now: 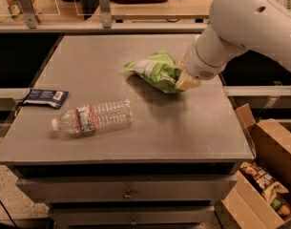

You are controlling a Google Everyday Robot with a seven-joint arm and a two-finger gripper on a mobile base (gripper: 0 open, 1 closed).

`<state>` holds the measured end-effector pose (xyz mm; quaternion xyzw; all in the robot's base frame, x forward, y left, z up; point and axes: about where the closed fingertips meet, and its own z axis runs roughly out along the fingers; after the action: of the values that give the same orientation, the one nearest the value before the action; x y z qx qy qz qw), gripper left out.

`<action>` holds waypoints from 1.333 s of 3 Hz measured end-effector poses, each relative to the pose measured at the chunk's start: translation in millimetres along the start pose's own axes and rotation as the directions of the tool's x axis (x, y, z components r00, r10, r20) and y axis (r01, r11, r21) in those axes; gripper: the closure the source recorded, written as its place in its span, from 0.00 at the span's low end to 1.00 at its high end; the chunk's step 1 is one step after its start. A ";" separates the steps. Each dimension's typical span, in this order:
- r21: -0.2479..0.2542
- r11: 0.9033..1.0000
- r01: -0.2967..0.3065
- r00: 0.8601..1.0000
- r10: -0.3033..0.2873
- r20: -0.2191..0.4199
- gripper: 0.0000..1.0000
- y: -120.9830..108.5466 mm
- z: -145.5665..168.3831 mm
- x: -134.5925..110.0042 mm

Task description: Pick green rice chip bag

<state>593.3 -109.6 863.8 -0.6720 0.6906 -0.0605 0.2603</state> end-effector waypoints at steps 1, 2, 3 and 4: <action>0.066 0.997 -0.036 0.996 0.031 0.084 1.00 -6.1 -19.9 -2.3; 0.111 0.991 -0.080 0.986 0.062 0.154 1.00 -11.4 -34.5 -0.2; 0.147 0.982 -0.120 0.973 0.087 0.215 1.00 -17.3 -47.0 2.1; 0.180 0.972 -0.150 0.962 0.101 0.254 1.00 -23.3 -55.9 2.9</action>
Offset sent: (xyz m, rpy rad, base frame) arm -0.0063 -0.0225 0.0531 0.2805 -0.1621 -0.0572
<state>589.7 -129.3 921.1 -0.5997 0.6856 -0.0292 0.4116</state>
